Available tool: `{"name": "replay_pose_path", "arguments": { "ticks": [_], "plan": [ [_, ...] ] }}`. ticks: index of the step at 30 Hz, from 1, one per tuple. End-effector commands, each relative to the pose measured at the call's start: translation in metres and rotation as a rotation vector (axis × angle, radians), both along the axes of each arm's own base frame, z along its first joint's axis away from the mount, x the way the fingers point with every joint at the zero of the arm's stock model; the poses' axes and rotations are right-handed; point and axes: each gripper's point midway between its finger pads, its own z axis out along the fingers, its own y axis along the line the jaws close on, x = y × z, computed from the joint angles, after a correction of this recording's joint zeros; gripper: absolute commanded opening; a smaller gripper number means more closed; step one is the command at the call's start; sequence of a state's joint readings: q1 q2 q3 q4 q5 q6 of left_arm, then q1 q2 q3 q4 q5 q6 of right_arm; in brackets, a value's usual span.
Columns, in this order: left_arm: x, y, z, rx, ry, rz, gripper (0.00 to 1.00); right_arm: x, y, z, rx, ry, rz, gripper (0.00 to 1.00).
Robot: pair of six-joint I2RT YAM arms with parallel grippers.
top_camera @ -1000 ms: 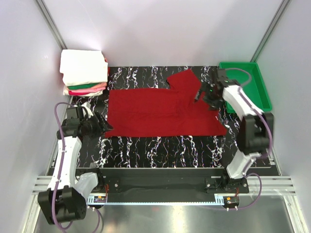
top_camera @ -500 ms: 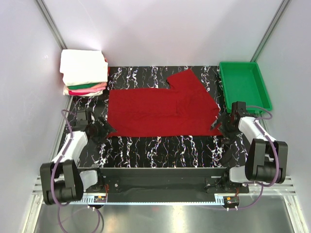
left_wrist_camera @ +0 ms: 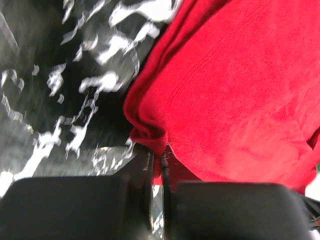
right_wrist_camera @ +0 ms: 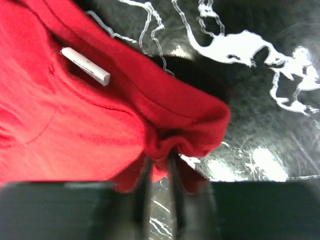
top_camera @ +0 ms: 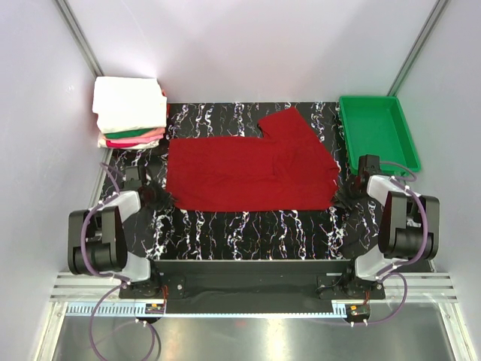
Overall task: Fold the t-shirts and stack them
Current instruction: Fold the tshirt
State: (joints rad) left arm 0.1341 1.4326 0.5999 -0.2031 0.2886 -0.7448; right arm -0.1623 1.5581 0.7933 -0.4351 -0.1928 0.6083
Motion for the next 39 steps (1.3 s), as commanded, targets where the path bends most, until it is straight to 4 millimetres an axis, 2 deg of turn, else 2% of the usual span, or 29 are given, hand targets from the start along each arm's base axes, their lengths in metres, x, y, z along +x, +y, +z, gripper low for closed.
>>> {"name": "replay_pose_path", "arguments": {
  "ticks": [1, 2, 3, 6, 7, 9, 10, 16, 20, 22, 24, 25, 26, 27, 28, 30, 32, 33, 34, 35, 36, 37, 38, 39],
  "plan": [
    [0.007, 0.007, -0.007, 0.048, -0.002, -0.002, 0.00, 0.006, -0.008, -0.005, -0.035, -0.007, 0.005, 0.12],
    [0.007, 0.007, -0.003, 0.048, -0.006, -0.001, 0.00, 0.004, -0.009, -0.004, -0.038, -0.003, 0.006, 0.04],
    [0.006, 0.008, 0.000, 0.054, -0.010, 0.002, 0.00, 0.003, -0.012, -0.003, -0.057, 0.002, -0.005, 0.00],
    [-0.006, 0.013, 0.021, 0.091, -0.020, 0.015, 0.00, -0.011, -0.025, 0.008, -0.124, 0.039, -0.047, 0.00],
    [-0.017, 0.016, 0.029, 0.102, -0.009, 0.025, 0.00, -0.018, -0.027, 0.017, -0.138, 0.046, -0.062, 0.00],
    [-0.028, 0.016, 0.039, 0.099, -0.013, 0.028, 0.00, -0.024, -0.035, 0.028, -0.171, 0.039, -0.091, 0.00],
    [-0.035, 0.015, 0.050, 0.096, -0.033, 0.030, 0.00, -0.031, -0.039, 0.041, -0.195, 0.024, -0.111, 0.00],
    [-0.071, -0.001, 0.081, 0.060, -0.064, -0.008, 0.00, -0.054, -0.034, 0.081, -0.191, -0.028, -0.150, 0.00],
    [-0.097, -0.018, 0.099, -0.021, -0.070, -0.033, 0.01, -0.070, -0.027, 0.093, -0.158, -0.031, -0.179, 0.02],
    [-0.117, -0.016, 0.100, 0.013, -0.045, -0.038, 0.07, -0.077, -0.018, 0.104, -0.114, -0.042, -0.198, 0.09],
    [-0.133, -0.016, 0.097, 0.029, -0.008, -0.058, 0.15, -0.081, -0.010, 0.111, -0.072, -0.058, -0.190, 0.28],
    [-0.138, -0.018, 0.099, 0.027, -0.020, -0.069, 0.31, -0.087, -0.006, 0.115, -0.058, -0.065, -0.192, 0.37],
    [-0.143, -0.020, 0.099, 0.020, -0.018, -0.088, 0.40, -0.091, -0.004, 0.117, -0.052, -0.067, -0.187, 0.48],
    [-0.151, -0.025, 0.100, -0.002, -0.004, -0.103, 0.49, -0.095, -0.003, 0.120, -0.054, -0.073, -0.185, 0.68],
    [-0.155, -0.027, 0.104, 0.001, -0.027, -0.112, 0.70, -0.102, -0.004, 0.125, -0.066, -0.087, -0.183, 0.76],
    [-0.162, -0.024, 0.113, 0.038, -0.049, -0.130, 0.82, -0.105, -0.008, 0.134, -0.098, -0.126, -0.186, 0.91],
    [-0.162, -0.019, 0.120, 0.082, -0.070, -0.134, 0.94, -0.101, -0.008, 0.147, -0.105, -0.204, -0.184, 0.93],
    [-0.155, -0.016, 0.132, 0.103, -0.117, -0.135, 0.99, -0.098, -0.005, 0.152, -0.092, -0.234, -0.167, 0.93],
    [-0.150, -0.014, 0.138, 0.118, -0.140, -0.138, 0.99, -0.082, -0.002, 0.163, -0.074, -0.327, -0.132, 0.92],
    [-0.145, -0.010, 0.144, 0.149, -0.163, -0.137, 0.99, -0.072, 0.017, 0.170, 0.016, -0.379, -0.058, 0.91],
    [-0.135, -0.005, 0.153, 0.176, -0.196, -0.133, 0.99, -0.064, 0.023, 0.172, 0.051, -0.404, -0.018, 0.90],
    [-0.128, -0.002, 0.167, 0.207, -0.240, -0.137, 0.99, -0.042, 0.028, 0.171, 0.090, -0.419, 0.020, 0.87],
    [-0.123, 0.004, 0.171, 0.248, -0.257, -0.138, 0.99, -0.032, 0.039, 0.173, 0.152, -0.426, 0.074, 0.87],
    [-0.114, 0.009, 0.177, 0.276, -0.283, -0.134, 0.99, -0.016, 0.043, 0.183, 0.153, -0.453, 0.127, 0.87]
  ]
}}
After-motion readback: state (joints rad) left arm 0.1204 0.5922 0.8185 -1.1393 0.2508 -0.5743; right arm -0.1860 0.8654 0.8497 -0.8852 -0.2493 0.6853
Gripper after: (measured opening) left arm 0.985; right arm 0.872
